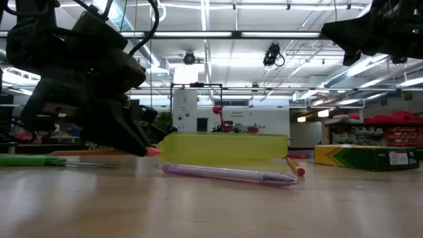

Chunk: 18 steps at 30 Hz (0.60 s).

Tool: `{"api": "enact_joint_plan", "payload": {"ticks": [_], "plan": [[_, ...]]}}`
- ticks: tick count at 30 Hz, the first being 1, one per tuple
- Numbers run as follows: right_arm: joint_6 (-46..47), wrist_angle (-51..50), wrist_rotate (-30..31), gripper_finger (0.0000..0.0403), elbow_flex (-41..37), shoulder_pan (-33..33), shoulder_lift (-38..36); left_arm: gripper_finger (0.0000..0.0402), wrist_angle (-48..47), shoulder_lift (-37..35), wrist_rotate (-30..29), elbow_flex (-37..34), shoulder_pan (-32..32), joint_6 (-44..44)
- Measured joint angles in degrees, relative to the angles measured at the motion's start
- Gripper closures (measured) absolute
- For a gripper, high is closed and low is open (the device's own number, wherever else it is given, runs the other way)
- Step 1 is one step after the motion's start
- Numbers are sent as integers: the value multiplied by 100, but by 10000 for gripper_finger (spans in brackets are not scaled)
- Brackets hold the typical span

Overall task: Pack school essentials
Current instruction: Put the yellow pencil into the yellow supply box

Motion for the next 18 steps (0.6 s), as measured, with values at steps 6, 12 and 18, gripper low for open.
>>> {"api": "enact_joint_plan", "payload": {"ticks": [6, 12, 18], "plan": [[1, 2, 0, 351, 2, -2, 0, 358, -79, 2, 14, 295, 0, -30], [1, 3, 0, 351, 1, 0, 0, 360, -491, 2, 4, 803, 219, -318], [1, 3, 0, 351, 2, -1, 0, 356, -1397, 1, 3, 1460, 471, -553]]}}
